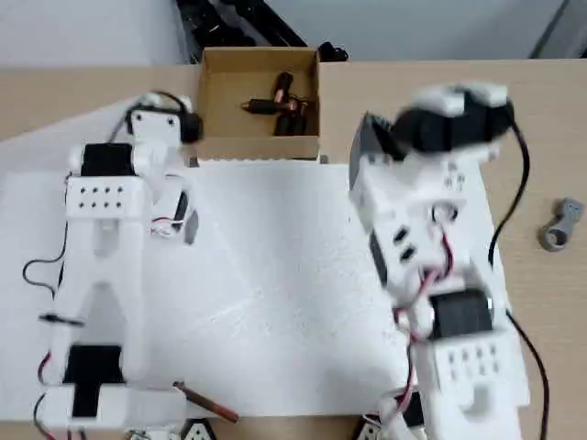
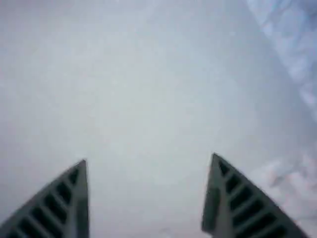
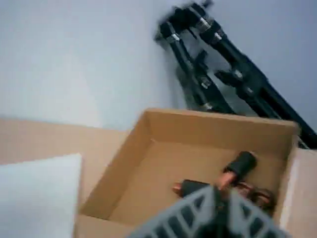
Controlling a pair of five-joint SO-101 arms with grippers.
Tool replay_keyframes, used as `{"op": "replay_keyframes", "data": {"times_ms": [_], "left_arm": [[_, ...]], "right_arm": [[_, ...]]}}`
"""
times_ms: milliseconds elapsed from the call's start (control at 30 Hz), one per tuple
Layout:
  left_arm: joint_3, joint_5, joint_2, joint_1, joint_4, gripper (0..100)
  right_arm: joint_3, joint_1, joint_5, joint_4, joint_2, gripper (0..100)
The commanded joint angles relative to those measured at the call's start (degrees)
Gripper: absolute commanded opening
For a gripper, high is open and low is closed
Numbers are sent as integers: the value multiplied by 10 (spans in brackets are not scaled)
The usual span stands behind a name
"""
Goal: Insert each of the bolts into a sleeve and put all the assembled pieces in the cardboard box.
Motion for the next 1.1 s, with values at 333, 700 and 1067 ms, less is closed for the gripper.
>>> {"op": "replay_keyframes", "data": {"times_ms": [333, 700, 1067], "left_arm": [[219, -717, -39, -72, 16, 115], [416, -822, -222, -7, 16, 118], [431, -829, -244, 84, 14, 118]], "right_arm": [[-177, 54, -6, 110, 176, 4], [-165, 188, -6, 107, 189, 4], [-125, 204, -4, 167, 232, 4]]}}
